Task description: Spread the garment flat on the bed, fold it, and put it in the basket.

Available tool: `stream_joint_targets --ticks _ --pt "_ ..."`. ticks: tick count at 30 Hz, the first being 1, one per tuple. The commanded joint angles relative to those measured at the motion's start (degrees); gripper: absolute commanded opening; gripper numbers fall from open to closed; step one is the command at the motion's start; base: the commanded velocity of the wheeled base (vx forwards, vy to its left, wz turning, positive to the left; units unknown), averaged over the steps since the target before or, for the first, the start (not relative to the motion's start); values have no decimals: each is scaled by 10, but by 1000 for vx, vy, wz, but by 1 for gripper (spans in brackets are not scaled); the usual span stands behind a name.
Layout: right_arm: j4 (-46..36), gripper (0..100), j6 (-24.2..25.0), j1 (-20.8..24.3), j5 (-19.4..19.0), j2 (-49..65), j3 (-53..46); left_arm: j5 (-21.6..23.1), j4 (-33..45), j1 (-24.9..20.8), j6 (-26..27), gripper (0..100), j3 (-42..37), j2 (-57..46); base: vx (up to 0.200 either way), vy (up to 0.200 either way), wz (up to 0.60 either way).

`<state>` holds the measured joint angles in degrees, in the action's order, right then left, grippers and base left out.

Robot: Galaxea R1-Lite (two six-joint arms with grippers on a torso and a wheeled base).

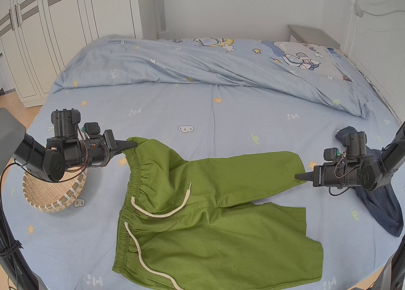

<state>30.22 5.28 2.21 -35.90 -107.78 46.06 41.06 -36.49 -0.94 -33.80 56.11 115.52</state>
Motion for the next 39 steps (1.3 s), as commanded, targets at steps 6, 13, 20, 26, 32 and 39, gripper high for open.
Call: stream_joint_targets --ticks 6,13,20,26,32,39 --pt "24 0 -3 -1 0 51 -71 -2 28 9 0 0 83 66 0 0 0" --pt "70 0 -3 -4 1 56 -127 -4 37 16 1 0 120 95 0 0 0" --pt "92 0 -4 -4 2 54 -159 -4 52 29 2 0 135 107 0 0 0" --pt "131 0 -4 -5 3 49 -193 -5 53 35 3 0 152 127 0 0 0" --pt "158 0 -8 -13 3 49 -224 -47 52 28 2 0 167 144 0 0 0" --pt "160 0 -9 -19 2 51 -233 -49 55 28 -1 0 172 146 0 0 0"
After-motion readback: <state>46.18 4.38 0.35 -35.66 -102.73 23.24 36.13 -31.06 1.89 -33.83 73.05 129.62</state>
